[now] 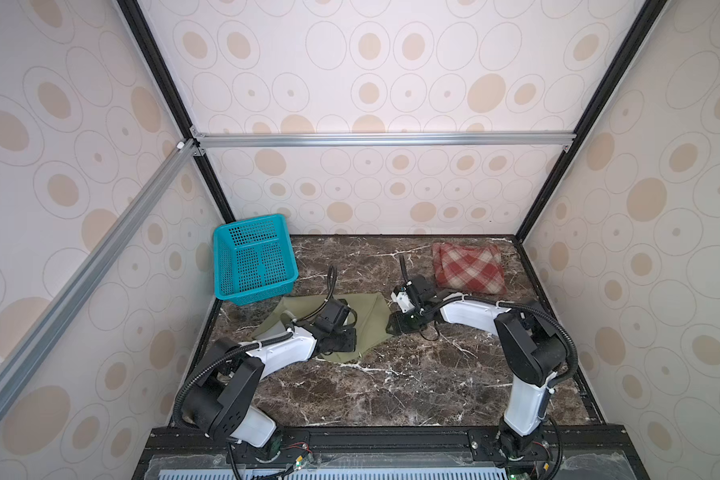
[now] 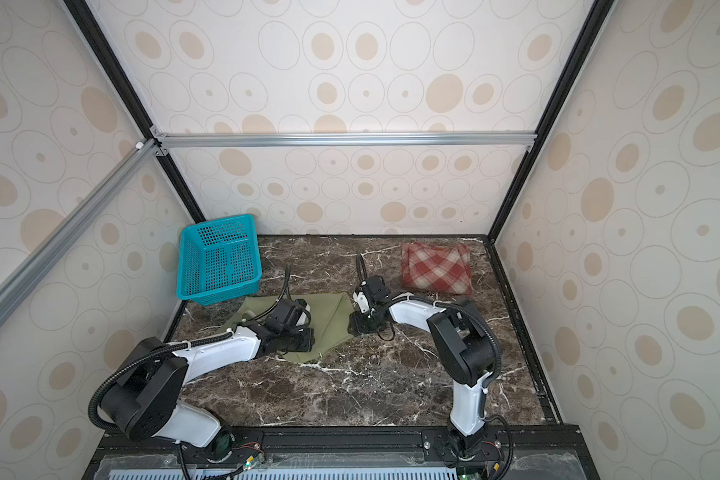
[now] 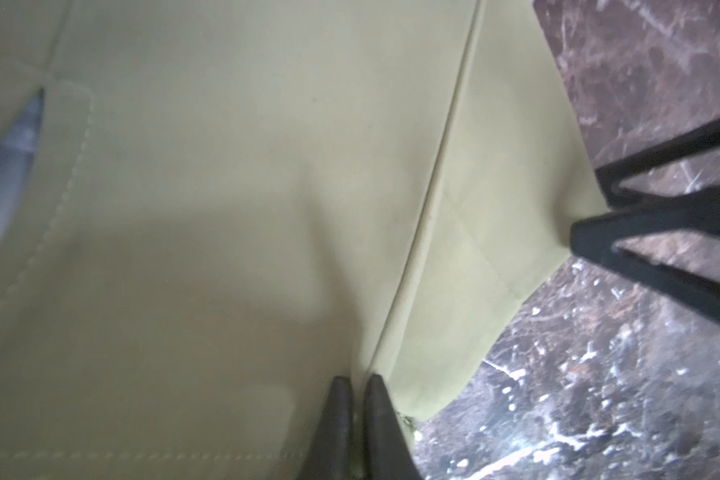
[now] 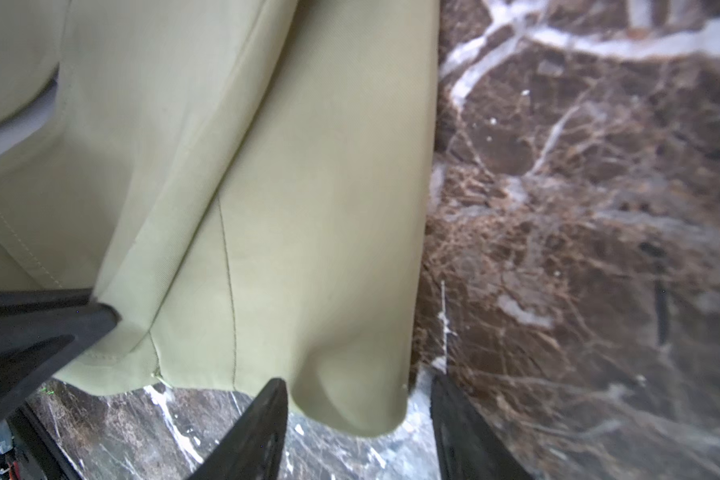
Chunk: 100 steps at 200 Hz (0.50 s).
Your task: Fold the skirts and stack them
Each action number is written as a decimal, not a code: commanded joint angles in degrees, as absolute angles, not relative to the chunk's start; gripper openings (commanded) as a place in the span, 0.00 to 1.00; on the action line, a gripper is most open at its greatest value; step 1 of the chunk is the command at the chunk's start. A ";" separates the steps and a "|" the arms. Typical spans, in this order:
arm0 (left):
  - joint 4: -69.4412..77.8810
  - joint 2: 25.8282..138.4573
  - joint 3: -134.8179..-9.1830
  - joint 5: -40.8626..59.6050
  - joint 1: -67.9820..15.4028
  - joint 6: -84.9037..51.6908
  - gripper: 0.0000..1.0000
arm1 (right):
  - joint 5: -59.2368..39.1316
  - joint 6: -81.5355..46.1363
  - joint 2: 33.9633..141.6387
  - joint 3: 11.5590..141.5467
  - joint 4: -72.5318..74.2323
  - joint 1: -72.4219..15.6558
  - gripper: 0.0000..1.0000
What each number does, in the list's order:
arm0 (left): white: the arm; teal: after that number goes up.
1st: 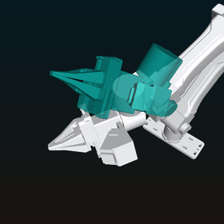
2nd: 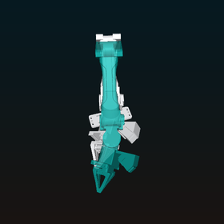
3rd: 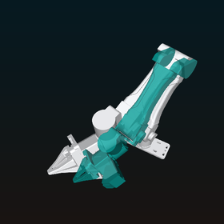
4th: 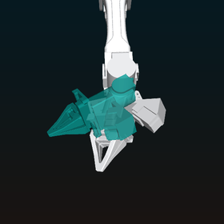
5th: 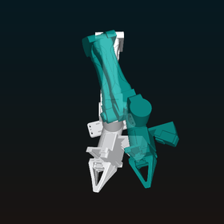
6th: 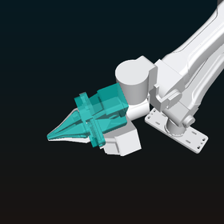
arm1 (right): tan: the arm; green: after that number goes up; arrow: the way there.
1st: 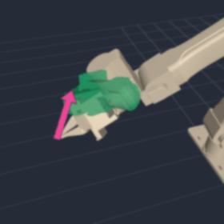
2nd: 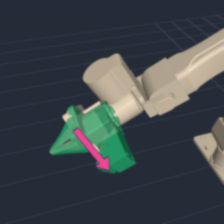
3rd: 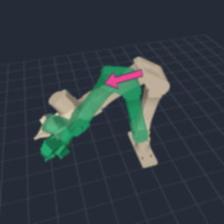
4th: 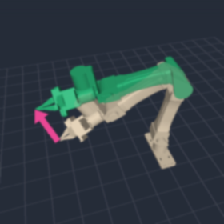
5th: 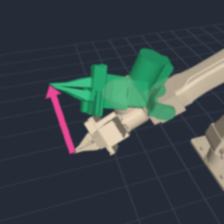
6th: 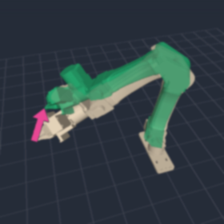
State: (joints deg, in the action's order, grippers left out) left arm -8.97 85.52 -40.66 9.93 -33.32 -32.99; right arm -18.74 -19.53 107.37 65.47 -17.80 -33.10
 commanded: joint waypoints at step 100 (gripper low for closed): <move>-13.40 88.50 -44.69 7.53 -35.92 -30.94 0.44 | -20.72 -21.35 109.24 65.74 -16.60 -33.28 0.29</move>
